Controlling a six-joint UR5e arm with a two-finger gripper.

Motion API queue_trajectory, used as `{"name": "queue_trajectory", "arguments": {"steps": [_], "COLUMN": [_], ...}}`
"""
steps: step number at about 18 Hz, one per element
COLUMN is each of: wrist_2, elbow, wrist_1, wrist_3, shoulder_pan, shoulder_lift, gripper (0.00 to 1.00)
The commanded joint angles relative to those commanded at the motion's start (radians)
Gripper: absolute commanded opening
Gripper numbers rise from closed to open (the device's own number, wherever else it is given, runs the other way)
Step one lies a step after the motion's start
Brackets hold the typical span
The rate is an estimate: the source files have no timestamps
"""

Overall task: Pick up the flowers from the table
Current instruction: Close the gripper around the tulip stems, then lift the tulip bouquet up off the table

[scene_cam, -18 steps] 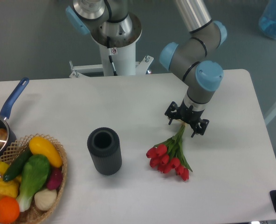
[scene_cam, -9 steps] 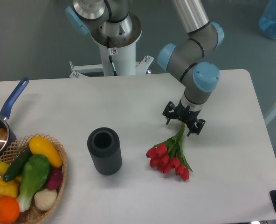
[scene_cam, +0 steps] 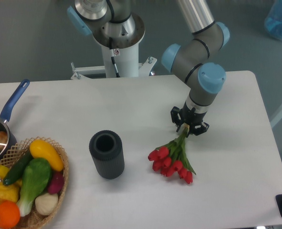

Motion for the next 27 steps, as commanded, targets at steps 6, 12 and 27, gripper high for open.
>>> {"name": "queue_trajectory", "arguments": {"steps": [6,12,27], "wrist_2": [0.0,-0.009,-0.412], "elbow": [0.031,0.145,0.353], "wrist_1": [-0.003,-0.009,-0.002], "wrist_3": [-0.034,-0.066,-0.254], "shoulder_pan": [-0.003,0.002,0.106], "shoulder_lift": [0.0,0.009,0.117], "gripper": [0.07,0.07,0.07]}}
